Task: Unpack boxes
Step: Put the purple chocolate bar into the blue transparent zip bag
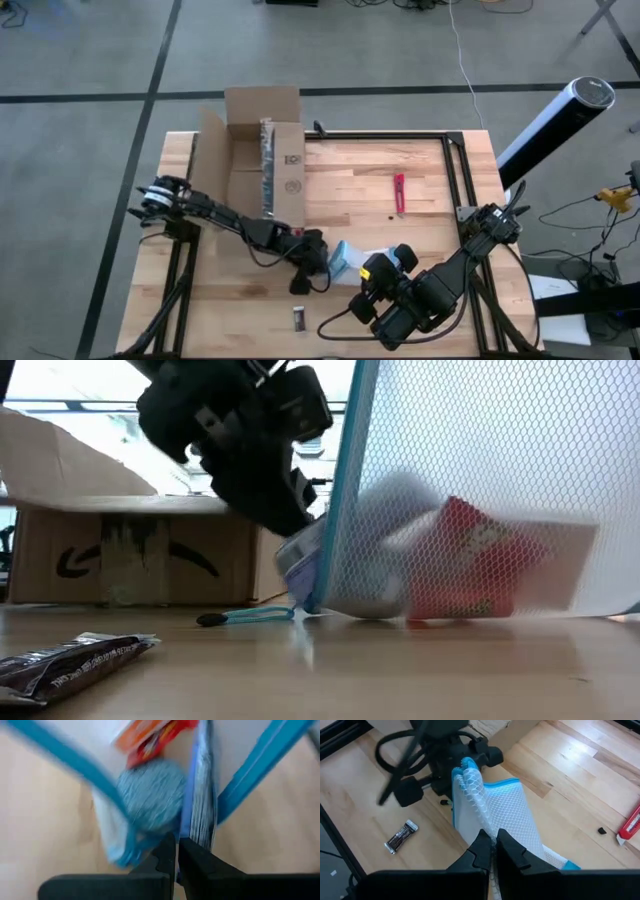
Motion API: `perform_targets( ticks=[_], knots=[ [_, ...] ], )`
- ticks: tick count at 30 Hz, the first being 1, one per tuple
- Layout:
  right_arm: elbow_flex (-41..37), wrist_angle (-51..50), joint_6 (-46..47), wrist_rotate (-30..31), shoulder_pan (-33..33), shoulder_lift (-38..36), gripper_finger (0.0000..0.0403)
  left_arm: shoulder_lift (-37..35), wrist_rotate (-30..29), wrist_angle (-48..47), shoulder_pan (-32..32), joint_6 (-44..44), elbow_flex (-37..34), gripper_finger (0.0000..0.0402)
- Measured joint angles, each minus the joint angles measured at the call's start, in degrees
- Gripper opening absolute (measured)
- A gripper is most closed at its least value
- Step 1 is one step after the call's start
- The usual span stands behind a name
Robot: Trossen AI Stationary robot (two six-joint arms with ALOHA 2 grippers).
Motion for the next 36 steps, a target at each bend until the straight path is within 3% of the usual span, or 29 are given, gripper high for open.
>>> perform_targets(
  ticks=[15,22,26,30,36],
  knots=[
    [0.0,-0.1,0.0,0.0,0.0,0.0,0.0000,-4.0,0.2,-8.4,1.1,1.7,0.0,0.0007],
    [0.0,-0.2,0.0,0.0,0.0,0.0,0.0000,-7.0,8.6,-5.4,-0.7,0.5,0.0,0.0007],
    [0.0,-0.4,0.0,0.0,-0.1,0.0,0.0000,-6.8,8.2,-1.8,-4.1,1.9,0.0,0.0012],
    [0.0,-0.4,0.0,0.0,-0.3,0.0,0.0000,-6.1,4.5,0.9,-5.1,1.4,0.0,0.0051],
    [0.0,-0.2,-0.1,0.0,-0.4,0.0,0.0000,-4.4,0.5,2.0,-3.6,0.0,0.0,0.0155]
  ],
)
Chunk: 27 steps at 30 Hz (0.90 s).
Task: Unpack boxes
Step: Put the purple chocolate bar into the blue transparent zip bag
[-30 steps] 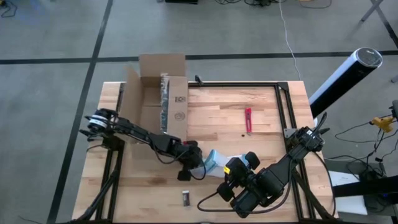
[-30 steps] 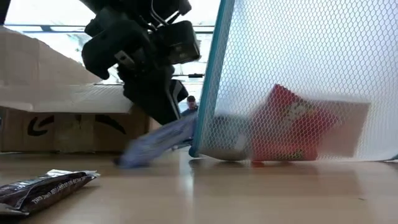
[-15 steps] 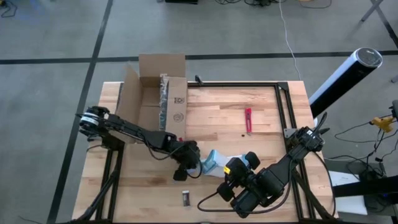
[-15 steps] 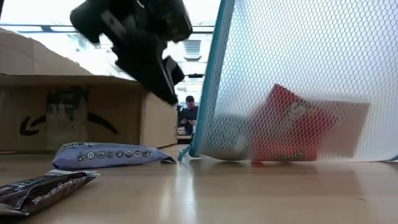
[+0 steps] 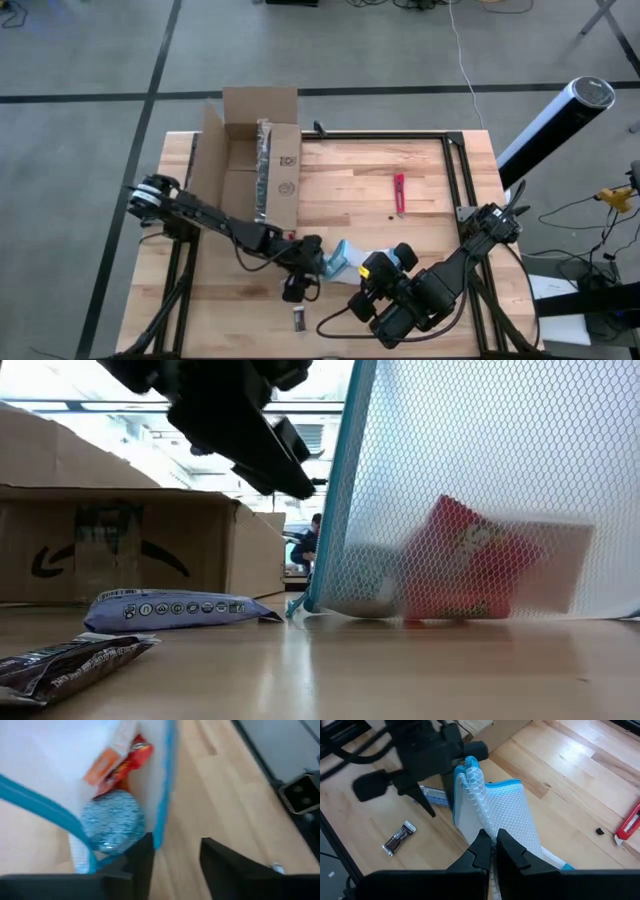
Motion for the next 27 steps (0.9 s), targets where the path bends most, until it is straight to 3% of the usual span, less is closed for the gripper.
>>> perform_targets(
  ticks=[6,12,20,27],
  knots=[
    [0.0,0.2,0.0,0.0,-0.3,0.0,0.0000,3.1,1.9,2.1,0.1,-0.5,0.0,0.0241],
    [0.0,0.3,-0.8,0.0,-1.0,-0.6,0.0000,5.5,1.9,5.6,0.0,-3.2,0.0,0.0253],
    [0.0,0.5,-2.2,0.0,-1.9,-1.9,0.0000,9.0,-1.5,10.2,0.2,-6.6,0.2,0.0184],
    [0.0,0.8,-2.4,-0.1,-1.9,-2.1,0.0000,10.2,-3.3,8.5,1.1,-6.7,0.3,0.0039]
  ],
)
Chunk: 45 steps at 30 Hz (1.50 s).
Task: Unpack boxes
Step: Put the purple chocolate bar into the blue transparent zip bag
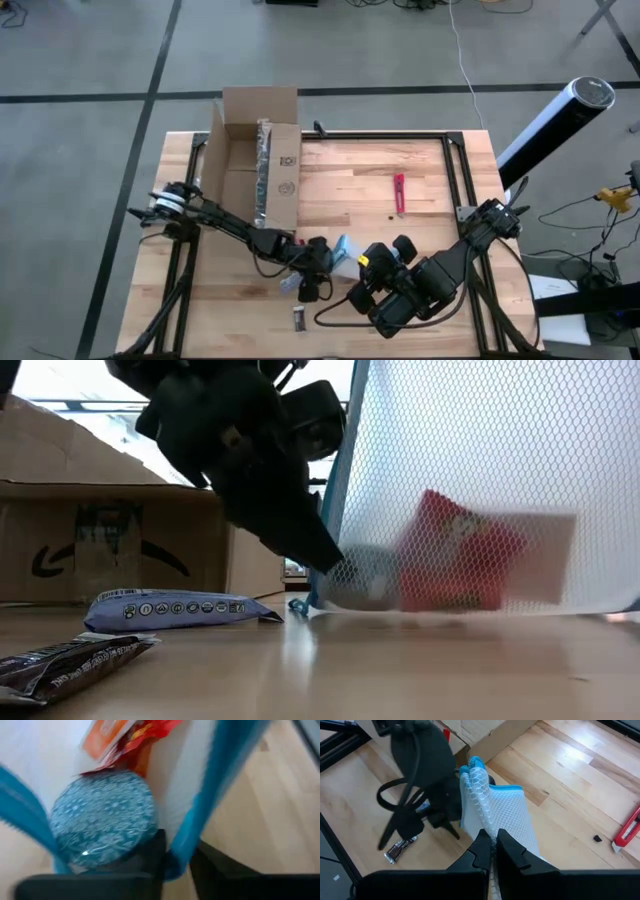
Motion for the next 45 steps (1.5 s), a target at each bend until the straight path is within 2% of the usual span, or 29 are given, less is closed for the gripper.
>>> perform_targets(
  ticks=[2,6,13,22,45],
  knots=[
    [0.0,0.3,0.0,0.0,0.0,0.0,0.0000,0.0,0.0,-0.8,0.6,-0.3,0.0,0.0011],
    [0.0,0.4,0.0,-0.3,0.0,0.0,0.0000,0.0,-0.3,-2.3,2.0,-0.4,0.0,0.0001],
    [0.0,0.6,-0.1,-4.9,0.3,-0.1,0.0000,-2.6,-1.3,-5.4,3.9,1.3,0.0,0.0000],
    [0.1,0.2,0.0,-12.0,1.0,-0.1,0.0000,-9.6,-3.3,-9.0,6.1,4.1,0.0,0.0000],
    [-0.1,-1.4,4.5,-16.1,1.7,1.4,0.0000,-27.4,-4.5,-21.9,13.4,9.1,0.4,0.0000]
  ],
)
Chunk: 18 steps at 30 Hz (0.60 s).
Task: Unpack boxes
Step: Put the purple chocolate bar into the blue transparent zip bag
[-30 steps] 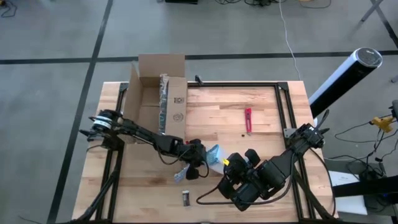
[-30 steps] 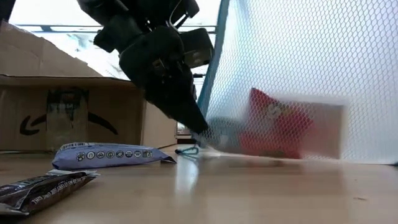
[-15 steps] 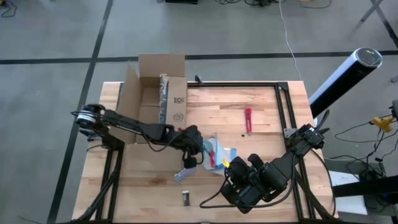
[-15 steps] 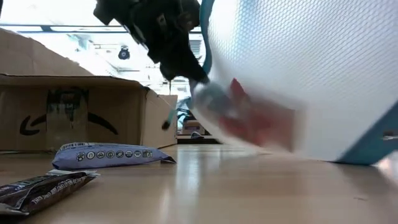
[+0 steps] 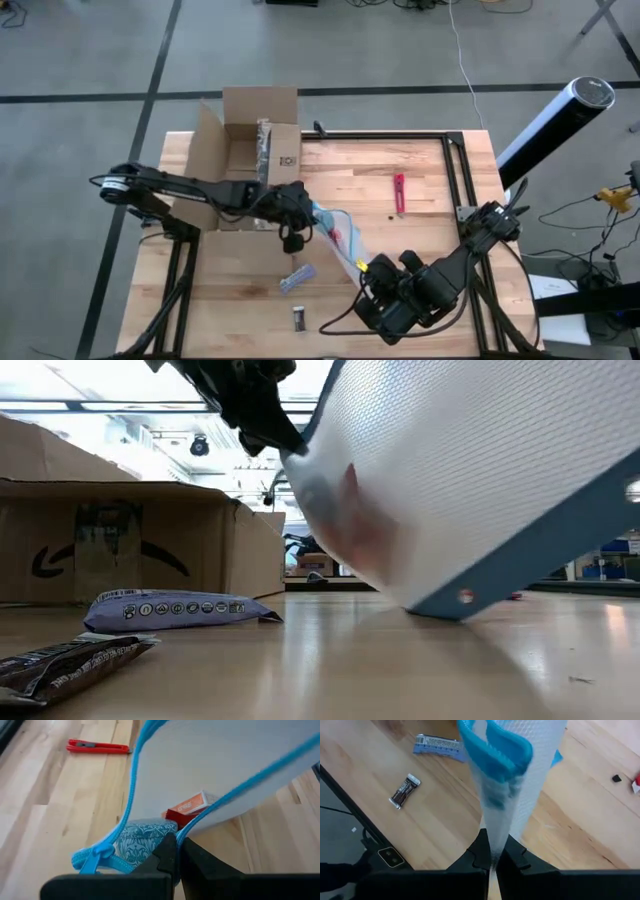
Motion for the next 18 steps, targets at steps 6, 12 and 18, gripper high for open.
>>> perform_targets(
  ticks=[6,12,18],
  knots=[
    [-0.2,0.4,0.0,-0.6,-0.1,1.8,0.0000,-0.6,-0.4,-6.5,0.0,3.4,4.9,0.0000],
    [-0.6,3.4,0.0,-0.9,-0.8,4.0,0.0000,-0.7,-0.6,-11.3,0.1,6.1,10.3,0.0000],
    [-1.9,8.7,0.0,0.0,-1.6,6.1,0.0000,-0.6,-0.9,-14.3,0.1,8.2,13.6,0.0000]
  ],
)
